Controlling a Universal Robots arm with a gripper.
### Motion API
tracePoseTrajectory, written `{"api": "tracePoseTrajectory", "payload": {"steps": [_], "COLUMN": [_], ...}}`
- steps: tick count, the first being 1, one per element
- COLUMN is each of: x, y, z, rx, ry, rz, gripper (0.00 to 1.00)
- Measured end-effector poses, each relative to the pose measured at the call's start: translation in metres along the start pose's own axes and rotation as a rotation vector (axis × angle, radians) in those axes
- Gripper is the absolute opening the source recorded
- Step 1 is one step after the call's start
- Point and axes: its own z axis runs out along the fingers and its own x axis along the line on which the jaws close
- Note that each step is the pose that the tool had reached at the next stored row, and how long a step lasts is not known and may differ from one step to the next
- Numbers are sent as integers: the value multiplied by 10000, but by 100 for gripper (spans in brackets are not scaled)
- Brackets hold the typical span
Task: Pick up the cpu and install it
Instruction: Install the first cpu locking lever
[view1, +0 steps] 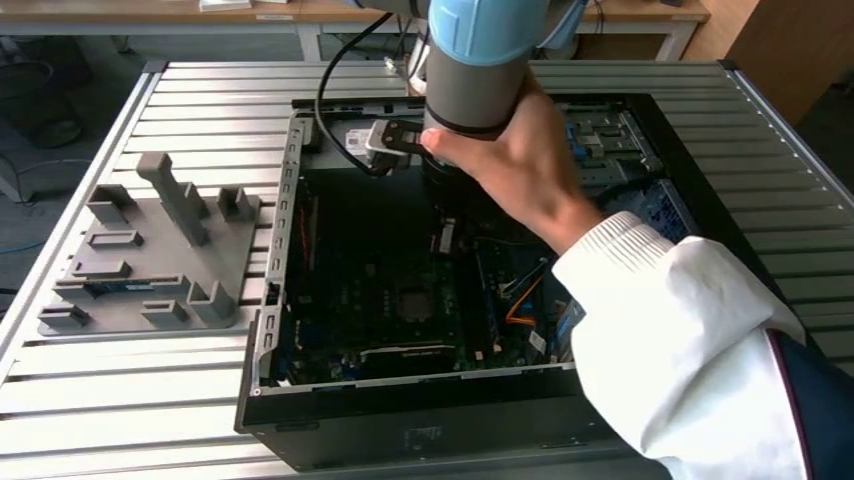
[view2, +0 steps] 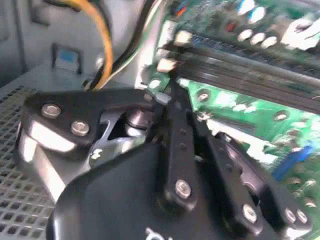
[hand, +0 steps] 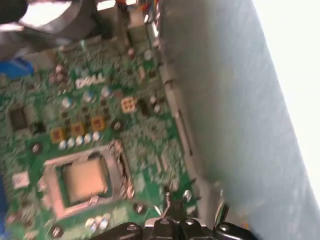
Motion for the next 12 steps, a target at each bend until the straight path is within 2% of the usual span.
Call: {"api": "tracePoseTrajectory", "payload": {"steps": [1,3,4,6,10,12], "x": [9,44,73,143,332,407], "y": [-6,0,5,13,34,31], "z": [-9,-47,-84,-186,-437,-538], "rx": [68,61,49,61,49,19], "ry": [35,137,234,495,1113,1350], "rz": [1,4,6,12,6,-23], "gripper": [10,10,10,10,10,10]}}
